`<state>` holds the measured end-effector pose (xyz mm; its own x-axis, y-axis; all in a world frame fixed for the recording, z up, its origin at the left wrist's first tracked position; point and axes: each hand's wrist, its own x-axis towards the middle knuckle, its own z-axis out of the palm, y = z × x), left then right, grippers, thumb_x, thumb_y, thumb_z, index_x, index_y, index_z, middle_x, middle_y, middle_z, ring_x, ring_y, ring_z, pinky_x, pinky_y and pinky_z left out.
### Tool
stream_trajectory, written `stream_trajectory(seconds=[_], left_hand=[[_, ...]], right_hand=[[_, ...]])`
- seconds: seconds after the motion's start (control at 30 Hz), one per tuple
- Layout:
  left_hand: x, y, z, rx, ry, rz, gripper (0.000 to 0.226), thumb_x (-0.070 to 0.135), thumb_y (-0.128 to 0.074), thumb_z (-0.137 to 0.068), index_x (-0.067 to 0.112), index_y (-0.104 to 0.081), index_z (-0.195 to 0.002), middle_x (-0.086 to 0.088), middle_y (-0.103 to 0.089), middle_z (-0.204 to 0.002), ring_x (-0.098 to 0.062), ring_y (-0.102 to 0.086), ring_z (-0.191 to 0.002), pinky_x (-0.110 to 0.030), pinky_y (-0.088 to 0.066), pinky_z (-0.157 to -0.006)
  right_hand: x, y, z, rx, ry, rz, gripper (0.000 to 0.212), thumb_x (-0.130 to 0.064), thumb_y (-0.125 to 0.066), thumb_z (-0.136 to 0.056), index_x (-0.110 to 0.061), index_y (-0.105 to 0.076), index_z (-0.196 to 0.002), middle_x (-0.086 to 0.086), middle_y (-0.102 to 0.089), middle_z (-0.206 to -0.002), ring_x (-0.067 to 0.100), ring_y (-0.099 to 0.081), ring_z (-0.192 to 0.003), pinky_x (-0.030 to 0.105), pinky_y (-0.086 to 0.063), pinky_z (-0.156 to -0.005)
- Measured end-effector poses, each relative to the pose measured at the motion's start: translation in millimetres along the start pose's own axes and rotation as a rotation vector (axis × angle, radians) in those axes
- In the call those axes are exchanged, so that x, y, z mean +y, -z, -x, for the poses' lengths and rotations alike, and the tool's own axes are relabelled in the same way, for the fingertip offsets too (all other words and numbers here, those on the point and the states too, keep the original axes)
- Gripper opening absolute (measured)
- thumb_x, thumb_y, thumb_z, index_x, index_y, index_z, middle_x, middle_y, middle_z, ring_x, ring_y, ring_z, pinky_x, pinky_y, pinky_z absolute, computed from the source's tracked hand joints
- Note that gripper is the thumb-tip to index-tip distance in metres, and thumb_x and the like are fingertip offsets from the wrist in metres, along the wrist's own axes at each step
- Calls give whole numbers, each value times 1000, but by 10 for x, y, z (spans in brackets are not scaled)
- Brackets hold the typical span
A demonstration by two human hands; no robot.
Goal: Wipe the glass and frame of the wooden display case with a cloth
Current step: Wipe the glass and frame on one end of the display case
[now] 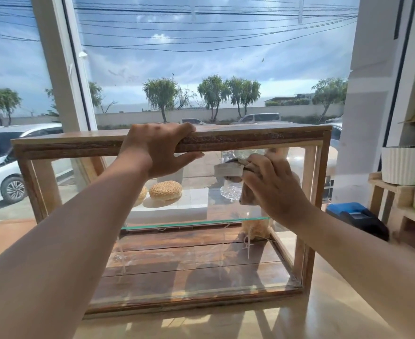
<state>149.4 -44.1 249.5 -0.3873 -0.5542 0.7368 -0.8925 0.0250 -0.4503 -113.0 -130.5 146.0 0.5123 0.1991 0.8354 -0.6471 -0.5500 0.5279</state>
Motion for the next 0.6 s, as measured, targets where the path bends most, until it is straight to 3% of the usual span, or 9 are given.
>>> stream_trajectory(seconds=[0.2,0.33,0.43,0.6], left_hand=[[-12,1,3,9,-7,-2,62,79,-24,-82,36,-47,-121,10,-69,-98,-23,-66,-78,-29,-46,-60],[5,28,3,15,-13,-2,62,78,-24,-83,34,-49,-120,10,-69,-97,-23,-67,-76,-28,-44,-58],[15,28,4,23,-3,-6,61,77,-28,-83,35,-51,-119,10,-70,-97,-24,-68,-78,-29,-42,-59],[6,14,-7,2,3,-9,62,79,-24,-82,36,-48,-121,9,-69,-98,-24,-67,-79,-30,-42,-60]], right_hand=[[-136,-86,110,-31,-18,-2,31,-17,-65,-86,-13,-49,-113,12,-43,-124,32,-43,-108,45,-53,-84],[-277,-54,469,-110,100,-59,27,-33,-66,-92,-14,-52,-103,10,-53,-118,30,-50,-103,45,-53,-80],[-238,-51,232,-66,84,-75,23,-33,-61,-96,-14,-50,-100,8,-61,-110,27,-50,-97,41,-52,-75],[-204,-114,-315,27,-21,-56,23,-28,-55,-100,-15,-53,-119,8,-64,-105,29,-53,-89,41,-47,-74]])
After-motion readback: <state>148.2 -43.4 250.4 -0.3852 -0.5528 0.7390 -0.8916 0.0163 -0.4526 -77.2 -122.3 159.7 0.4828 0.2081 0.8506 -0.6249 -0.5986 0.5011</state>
